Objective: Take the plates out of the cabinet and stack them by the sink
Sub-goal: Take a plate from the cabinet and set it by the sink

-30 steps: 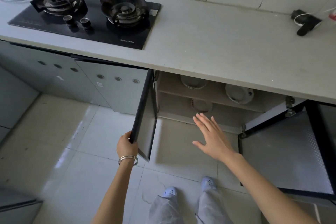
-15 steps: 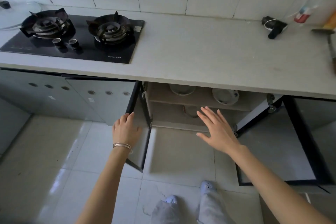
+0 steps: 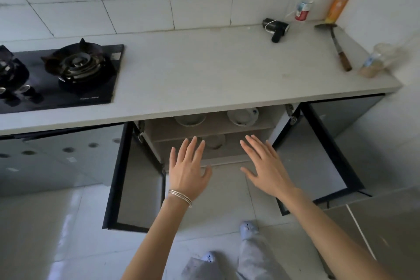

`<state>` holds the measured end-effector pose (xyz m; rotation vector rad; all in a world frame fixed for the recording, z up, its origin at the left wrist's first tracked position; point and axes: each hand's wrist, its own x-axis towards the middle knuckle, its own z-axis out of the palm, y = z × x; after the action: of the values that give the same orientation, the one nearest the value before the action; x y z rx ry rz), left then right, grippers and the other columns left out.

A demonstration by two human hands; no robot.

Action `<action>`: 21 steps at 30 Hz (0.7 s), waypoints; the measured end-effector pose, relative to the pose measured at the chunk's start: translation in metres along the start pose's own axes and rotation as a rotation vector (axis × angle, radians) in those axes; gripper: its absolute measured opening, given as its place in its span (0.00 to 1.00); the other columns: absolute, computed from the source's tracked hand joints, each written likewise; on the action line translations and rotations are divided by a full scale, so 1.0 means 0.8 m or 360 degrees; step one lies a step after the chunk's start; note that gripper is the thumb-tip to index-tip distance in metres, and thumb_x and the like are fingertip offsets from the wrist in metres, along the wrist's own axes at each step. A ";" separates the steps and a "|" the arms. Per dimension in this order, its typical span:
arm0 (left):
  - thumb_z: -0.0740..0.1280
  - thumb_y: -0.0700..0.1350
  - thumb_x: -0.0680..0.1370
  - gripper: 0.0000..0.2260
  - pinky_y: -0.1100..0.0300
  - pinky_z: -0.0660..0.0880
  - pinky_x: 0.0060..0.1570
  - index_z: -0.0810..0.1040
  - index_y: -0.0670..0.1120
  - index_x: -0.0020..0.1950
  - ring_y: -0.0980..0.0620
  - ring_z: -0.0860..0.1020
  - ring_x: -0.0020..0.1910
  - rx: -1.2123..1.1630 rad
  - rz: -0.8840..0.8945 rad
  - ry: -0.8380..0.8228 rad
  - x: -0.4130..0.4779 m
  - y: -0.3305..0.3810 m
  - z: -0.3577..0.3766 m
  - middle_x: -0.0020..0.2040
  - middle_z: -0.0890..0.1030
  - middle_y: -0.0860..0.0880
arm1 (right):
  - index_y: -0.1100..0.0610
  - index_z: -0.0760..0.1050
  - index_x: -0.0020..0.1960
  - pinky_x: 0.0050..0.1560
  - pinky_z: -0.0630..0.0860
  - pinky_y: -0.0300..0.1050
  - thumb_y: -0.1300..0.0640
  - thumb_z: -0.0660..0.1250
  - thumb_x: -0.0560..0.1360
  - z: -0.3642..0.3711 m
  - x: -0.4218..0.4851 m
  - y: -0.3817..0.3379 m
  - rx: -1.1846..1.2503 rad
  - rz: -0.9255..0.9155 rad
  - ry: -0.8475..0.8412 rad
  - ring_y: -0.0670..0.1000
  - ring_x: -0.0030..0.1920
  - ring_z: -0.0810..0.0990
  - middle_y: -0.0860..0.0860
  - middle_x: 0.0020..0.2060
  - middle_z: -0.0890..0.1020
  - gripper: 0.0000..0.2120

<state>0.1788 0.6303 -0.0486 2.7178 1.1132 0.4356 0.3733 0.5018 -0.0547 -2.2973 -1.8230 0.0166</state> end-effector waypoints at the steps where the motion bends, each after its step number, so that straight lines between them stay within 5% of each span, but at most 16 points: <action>1: 0.56 0.56 0.71 0.28 0.39 0.62 0.66 0.70 0.47 0.68 0.43 0.68 0.69 0.0002 0.0025 -0.0043 0.002 0.011 0.006 0.69 0.71 0.45 | 0.56 0.56 0.74 0.72 0.58 0.58 0.46 0.63 0.75 0.004 -0.002 0.004 0.0004 0.0017 -0.0030 0.52 0.74 0.54 0.54 0.74 0.61 0.33; 5: 0.56 0.55 0.72 0.26 0.40 0.62 0.66 0.70 0.47 0.68 0.44 0.68 0.69 0.0012 0.0060 -0.0136 0.019 0.040 0.027 0.68 0.72 0.46 | 0.57 0.58 0.74 0.70 0.61 0.59 0.48 0.66 0.73 0.012 0.003 0.028 0.0039 0.0046 -0.0096 0.52 0.74 0.57 0.54 0.73 0.62 0.34; 13: 0.58 0.56 0.71 0.27 0.40 0.61 0.65 0.70 0.47 0.68 0.43 0.68 0.68 0.0094 -0.0040 -0.0281 0.083 0.076 0.074 0.68 0.72 0.46 | 0.55 0.51 0.75 0.74 0.47 0.51 0.45 0.61 0.76 0.007 0.050 0.127 0.0126 -0.0012 -0.0160 0.50 0.75 0.50 0.53 0.75 0.56 0.33; 17: 0.57 0.55 0.71 0.27 0.42 0.60 0.67 0.70 0.46 0.68 0.44 0.68 0.69 0.0042 -0.0047 -0.0306 0.123 0.112 0.108 0.68 0.72 0.46 | 0.55 0.50 0.75 0.75 0.49 0.52 0.45 0.60 0.77 0.010 0.078 0.184 0.0180 -0.0014 -0.0204 0.50 0.75 0.49 0.52 0.75 0.55 0.33; 21: 0.60 0.53 0.74 0.28 0.43 0.54 0.71 0.63 0.46 0.72 0.45 0.60 0.73 0.0084 -0.0022 -0.0429 0.162 0.131 0.139 0.73 0.65 0.45 | 0.56 0.50 0.75 0.75 0.48 0.50 0.46 0.60 0.77 0.026 0.096 0.228 0.0182 -0.0021 -0.0304 0.50 0.75 0.50 0.53 0.75 0.56 0.33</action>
<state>0.3723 0.6422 -0.0992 2.7076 1.0817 0.0351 0.5641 0.5397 -0.0966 -2.2715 -1.8718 0.3402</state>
